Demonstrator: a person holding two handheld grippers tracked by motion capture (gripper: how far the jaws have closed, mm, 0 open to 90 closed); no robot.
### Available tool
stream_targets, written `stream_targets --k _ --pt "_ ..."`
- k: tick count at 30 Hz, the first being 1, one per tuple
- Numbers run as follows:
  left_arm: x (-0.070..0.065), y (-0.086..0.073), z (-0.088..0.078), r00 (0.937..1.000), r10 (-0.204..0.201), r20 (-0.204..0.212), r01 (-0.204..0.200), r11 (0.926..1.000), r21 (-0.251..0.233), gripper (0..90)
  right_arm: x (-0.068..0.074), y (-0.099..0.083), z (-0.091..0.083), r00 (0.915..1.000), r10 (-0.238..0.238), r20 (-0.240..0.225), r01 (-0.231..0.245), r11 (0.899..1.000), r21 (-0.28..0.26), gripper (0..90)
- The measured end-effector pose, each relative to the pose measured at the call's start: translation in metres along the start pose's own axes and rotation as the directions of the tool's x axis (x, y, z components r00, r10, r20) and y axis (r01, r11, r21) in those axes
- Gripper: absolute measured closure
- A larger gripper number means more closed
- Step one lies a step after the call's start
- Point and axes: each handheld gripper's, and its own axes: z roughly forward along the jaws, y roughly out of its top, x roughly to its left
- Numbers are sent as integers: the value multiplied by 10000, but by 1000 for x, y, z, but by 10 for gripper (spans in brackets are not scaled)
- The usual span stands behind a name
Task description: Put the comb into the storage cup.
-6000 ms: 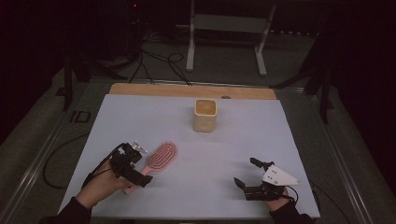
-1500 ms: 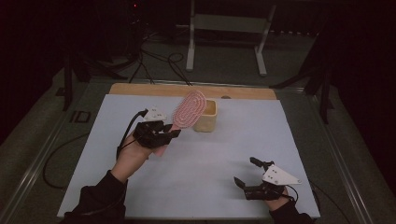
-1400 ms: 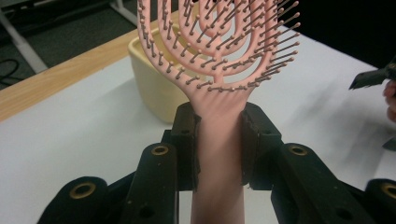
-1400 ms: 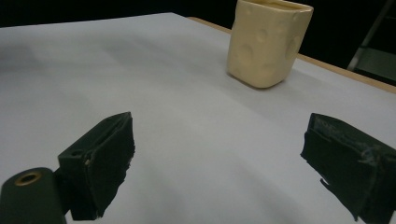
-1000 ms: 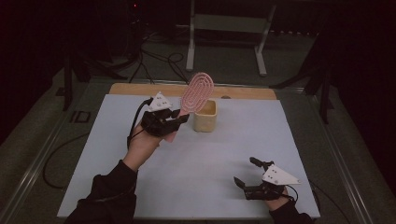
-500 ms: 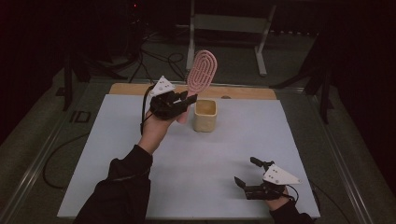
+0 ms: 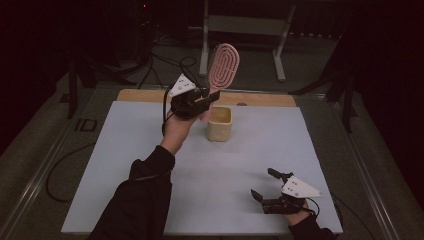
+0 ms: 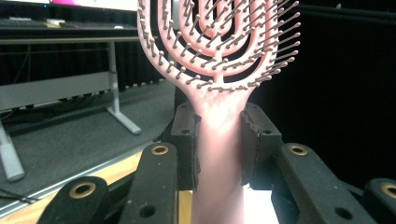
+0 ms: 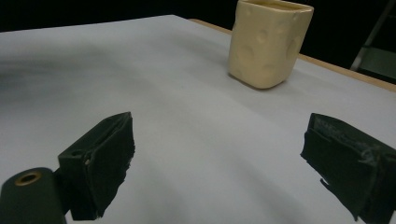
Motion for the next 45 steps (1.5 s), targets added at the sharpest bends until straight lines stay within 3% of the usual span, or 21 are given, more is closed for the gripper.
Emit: stream_targets --k 10,15,21,30,37,45 --pt "-2 0 23 9983 561 134 -556 9977 -377 702 0 0 -1 10000 3 -73 -4 10000 -57 90" --pt "1 0 33 9982 564 178 -549 9957 -745 702 0 0 0 10000 26 -84 -27 10000 -61 89" --pt "8 -6 43 9988 478 104 -464 9930 -1083 702 0 0 0 9999 58 -112 -59 10000 -79 89" --pt "18 -28 58 9991 399 104 -387 9943 -990 702 0 0 0 9998 43 -169 -45 10000 -78 90" --pt "29 -44 68 9999 -127 19 128 9960 -884 701 -1 0 0 9998 112 -174 -114 9999 -118 90" --pt "35 -61 73 9999 -165 0 164 9957 -907 701 -1 0 0 9996 161 -239 -163 9998 -116 90"
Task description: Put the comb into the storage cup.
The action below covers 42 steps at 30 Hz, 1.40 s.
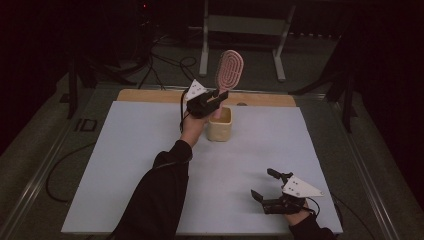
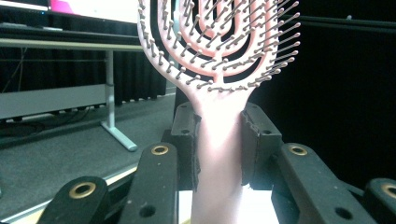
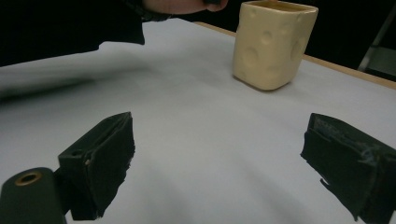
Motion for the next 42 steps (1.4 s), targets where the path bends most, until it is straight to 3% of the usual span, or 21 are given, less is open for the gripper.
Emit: stream_targets --k 12,17,21,26,33,34,35,37,39,42 --pt "-1 -24 2 9999 -137 66 136 9997 202 700 0 0 1 10000 17 -35 -17 10000 40 90" --pt "-2 -32 2 10000 78 -38 -77 9990 449 699 0 0 1 10000 -14 -70 14 10000 16 90" --pt "-2 -36 0 9999 125 -87 -119 9983 578 698 0 0 2 10000 -2 -68 2 10000 26 90" --pt "-4 -37 2 9989 476 -56 -468 9934 1045 697 1 0 2 10000 27 -85 -27 10000 44 90" --pt "-2 -37 2 9988 468 114 -479 9905 1287 684 1 0 2 10000 -1 -61 2 10000 26 90" --pt "-2 -36 2 9990 447 84 -454 9902 1318 524 0 0 2 10000 14 -68 -14 10000 16 90" --pt "-2 -36 3 9996 285 28 -286 9882 1504 524 0 0 2 10000 14 -68 -14 10000 16 90" --pt "-1 -36 3 10000 -4 -25 8 9874 1583 305 0 0 2 10000 -5 -55 5 10000 43 90" --pt "0 -35 1 9996 -134 268 94 9893 1458 135 0 0 2 10000 0 -54 0 10000 36 90" --pt "1 -31 -2 9993 -201 323 155 9905 1365 42 0 0 2 10000 -1 -56 1 10000 25 90"
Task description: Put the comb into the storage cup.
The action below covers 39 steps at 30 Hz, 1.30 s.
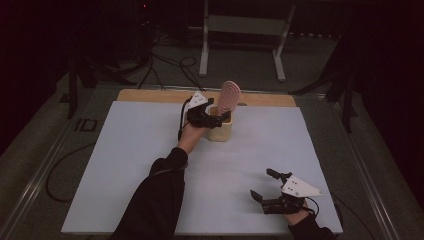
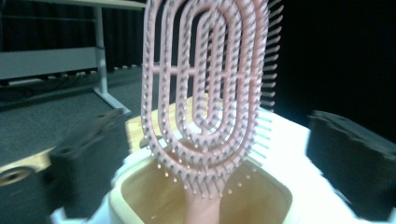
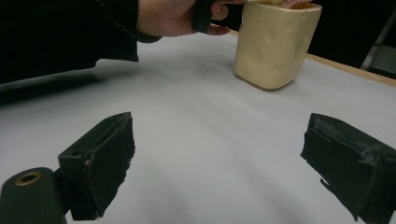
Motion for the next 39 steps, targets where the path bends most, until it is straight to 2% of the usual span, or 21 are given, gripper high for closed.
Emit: stream_targets --k 2,4,8,12,17,21,25,30,39 --pt "-1 3 -2 9999 19 101 -18 10000 -68 3 0 0 0 10000 -30 -8 30 10000 5 90" --pt "-1 5 -4 9997 4 228 -4 10000 -1 0 0 0 0 10000 -12 -2 12 10000 1 90" --pt "-4 8 -7 9998 110 172 -113 9998 140 0 0 0 0 10000 -23 -1 23 10000 4 90" --pt "-4 10 -9 9990 -63 447 29 9971 765 0 0 1 -1 10000 -16 3 16 10000 2 90" --pt "-7 13 -13 9969 115 773 -201 9937 1104 0 1 1 0 10000 -51 -26 51 10000 3 90" --pt "-8 16 -18 9960 97 893 -199 9932 1143 0 1 1 0 10000 -62 -11 62 10000 12 90" --pt "-9 19 -26 9949 297 965 -422 9905 1308 0 1 1 -1 10000 -34 29 34 10000 -1 89" --pt "-8 24 -36 9939 265 1067 -409 9899 1358 0 1 1 0 10000 -54 29 54 10000 25 90" --pt "-18 30 -50 9851 480 1652 -763 9826 1695 0 0 2 0 10000 -44 64 44 10000 -24 90"
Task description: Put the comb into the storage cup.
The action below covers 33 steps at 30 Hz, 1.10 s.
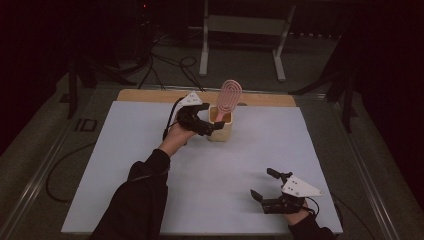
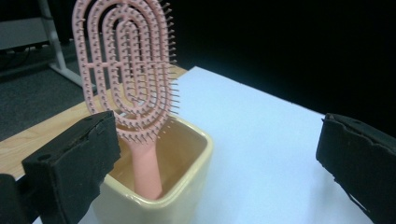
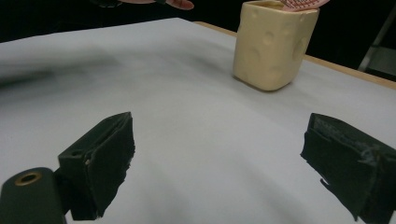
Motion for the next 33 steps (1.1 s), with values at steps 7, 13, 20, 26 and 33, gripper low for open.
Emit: stream_targets --k 7,13,20,26,33 --pt "-4 0 -14 9999 125 -3 -125 9999 33 0 1 0 0 10000 -5 -13 5 10000 21 90" --pt "-4 -3 -29 9995 296 -70 -295 9994 162 0 2 1 1 10000 -34 -54 34 10000 31 90" --pt "-6 -8 -47 9987 403 -303 -398 9991 172 0 2 1 2 10000 -54 -33 54 10000 76 90" --pt "-7 -15 -60 9984 373 -434 -361 9990 271 0 3 1 3 10000 -57 -55 58 10000 76 90" --pt "-8 -24 -77 9981 288 -546 -269 9990 359 0 2 1 4 9999 -124 -65 124 9999 105 90"
